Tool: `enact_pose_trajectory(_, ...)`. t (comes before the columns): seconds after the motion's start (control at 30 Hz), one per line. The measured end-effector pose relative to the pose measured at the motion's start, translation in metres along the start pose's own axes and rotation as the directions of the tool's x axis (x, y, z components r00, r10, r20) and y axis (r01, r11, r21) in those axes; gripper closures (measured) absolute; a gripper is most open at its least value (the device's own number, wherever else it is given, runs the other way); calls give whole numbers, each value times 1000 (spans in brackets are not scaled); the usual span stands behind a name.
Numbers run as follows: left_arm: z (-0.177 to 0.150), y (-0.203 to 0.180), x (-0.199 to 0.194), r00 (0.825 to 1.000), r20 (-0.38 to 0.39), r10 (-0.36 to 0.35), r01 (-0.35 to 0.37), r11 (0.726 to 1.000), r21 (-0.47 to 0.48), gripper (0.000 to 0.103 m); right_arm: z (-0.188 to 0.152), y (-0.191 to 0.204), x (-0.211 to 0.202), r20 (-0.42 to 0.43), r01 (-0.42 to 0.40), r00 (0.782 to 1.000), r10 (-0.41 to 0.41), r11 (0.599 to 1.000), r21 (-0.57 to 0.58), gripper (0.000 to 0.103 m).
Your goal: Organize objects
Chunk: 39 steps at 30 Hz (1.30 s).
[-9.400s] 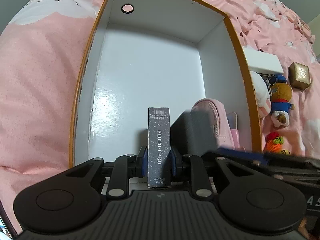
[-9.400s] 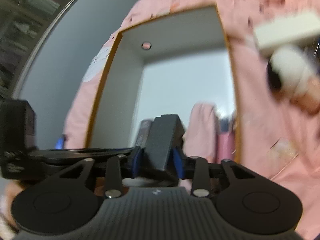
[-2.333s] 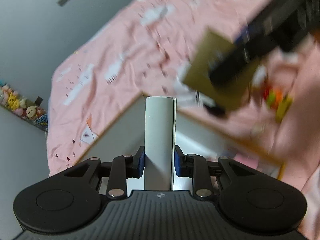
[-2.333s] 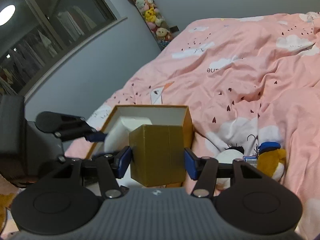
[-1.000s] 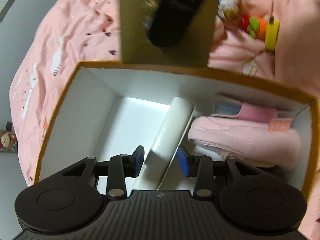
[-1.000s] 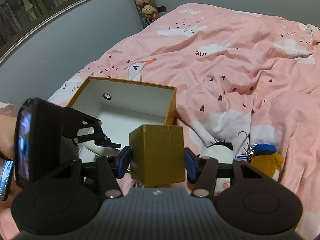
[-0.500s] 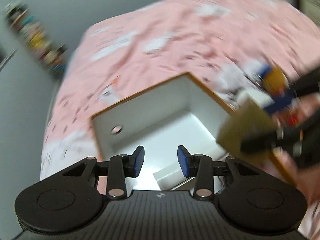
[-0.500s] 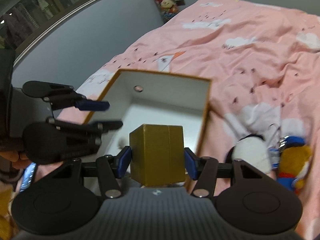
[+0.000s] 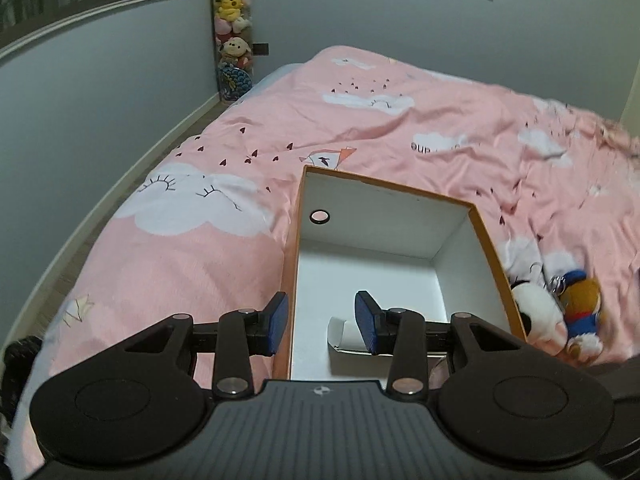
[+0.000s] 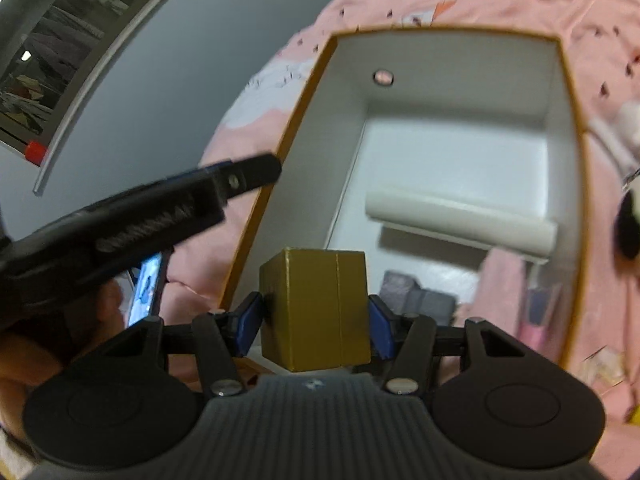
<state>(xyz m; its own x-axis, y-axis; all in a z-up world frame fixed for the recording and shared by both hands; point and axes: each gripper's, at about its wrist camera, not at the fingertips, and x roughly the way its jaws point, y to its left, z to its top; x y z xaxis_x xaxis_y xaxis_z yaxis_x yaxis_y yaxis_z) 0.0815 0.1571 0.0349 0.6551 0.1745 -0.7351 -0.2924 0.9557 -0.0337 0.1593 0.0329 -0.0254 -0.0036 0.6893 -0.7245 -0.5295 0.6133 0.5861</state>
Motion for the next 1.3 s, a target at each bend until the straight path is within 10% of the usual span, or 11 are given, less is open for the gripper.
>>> enact_pose_trajectory(0.97, -14, -5, 32, 989, -40, -146, 146, 989, 15, 67, -5, 11, 18, -74, 88, 993, -93, 994, -69, 55)
enact_pose_trajectory(1.3, -3, -33, 65, 980, -172, -101, 133, 973, 189, 70, 28, -3, -8, 47, 337, 937, -345, 866, -369, 61)
